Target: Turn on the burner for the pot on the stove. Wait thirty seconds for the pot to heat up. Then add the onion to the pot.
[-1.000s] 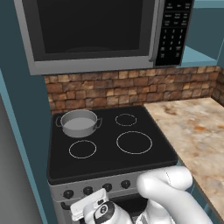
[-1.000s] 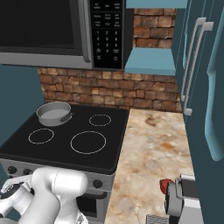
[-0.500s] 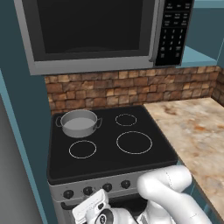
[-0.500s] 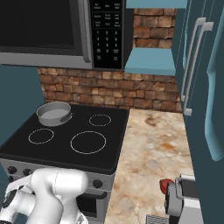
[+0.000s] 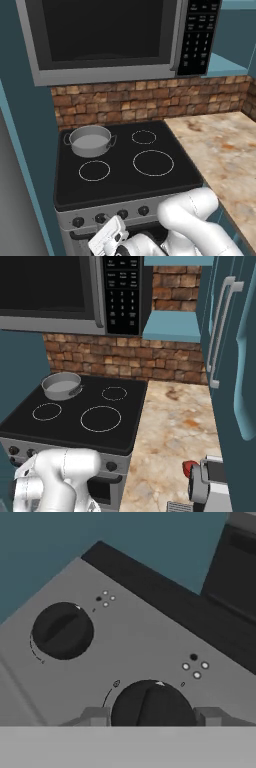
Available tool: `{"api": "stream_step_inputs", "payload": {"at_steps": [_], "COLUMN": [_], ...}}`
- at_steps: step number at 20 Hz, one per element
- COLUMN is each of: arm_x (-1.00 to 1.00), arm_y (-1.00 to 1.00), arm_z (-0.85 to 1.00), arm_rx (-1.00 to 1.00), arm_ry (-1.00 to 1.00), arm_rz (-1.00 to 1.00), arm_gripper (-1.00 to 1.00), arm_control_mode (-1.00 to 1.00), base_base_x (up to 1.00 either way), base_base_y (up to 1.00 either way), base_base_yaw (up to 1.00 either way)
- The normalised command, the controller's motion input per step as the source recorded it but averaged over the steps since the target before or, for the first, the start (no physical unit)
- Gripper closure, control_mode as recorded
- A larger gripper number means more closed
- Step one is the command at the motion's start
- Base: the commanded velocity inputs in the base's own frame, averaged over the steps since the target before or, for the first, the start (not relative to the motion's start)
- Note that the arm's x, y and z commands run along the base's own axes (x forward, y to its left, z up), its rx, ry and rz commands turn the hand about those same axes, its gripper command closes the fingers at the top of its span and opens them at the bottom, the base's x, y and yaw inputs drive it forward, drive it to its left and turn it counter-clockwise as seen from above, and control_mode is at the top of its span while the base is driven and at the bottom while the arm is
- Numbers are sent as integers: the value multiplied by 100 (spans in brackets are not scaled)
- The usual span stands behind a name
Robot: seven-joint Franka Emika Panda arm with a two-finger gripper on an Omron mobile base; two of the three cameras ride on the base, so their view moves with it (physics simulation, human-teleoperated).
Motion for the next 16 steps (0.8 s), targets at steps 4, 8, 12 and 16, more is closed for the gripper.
{"api": "stream_step_inputs", "payload": {"at_steps": [4, 8, 12, 16], "arm_x": [0, 0, 0, 0], "arm_y": [7, 5, 1, 0], "arm_z": [-38, -36, -29, 0], "arm_rx": [-37, -34, -24, 0], "arm_ry": [20, 20, 14, -1], "arm_rz": [44, 43, 36, 0], "arm_gripper": [100, 100, 100, -100], "arm_control_mode": [-100, -100, -100, -100], "base_base_x": [0, 0, 0, 0], "base_base_y": [0, 0, 0, 0], "base_base_yaw": [0, 0, 0, 0]}}
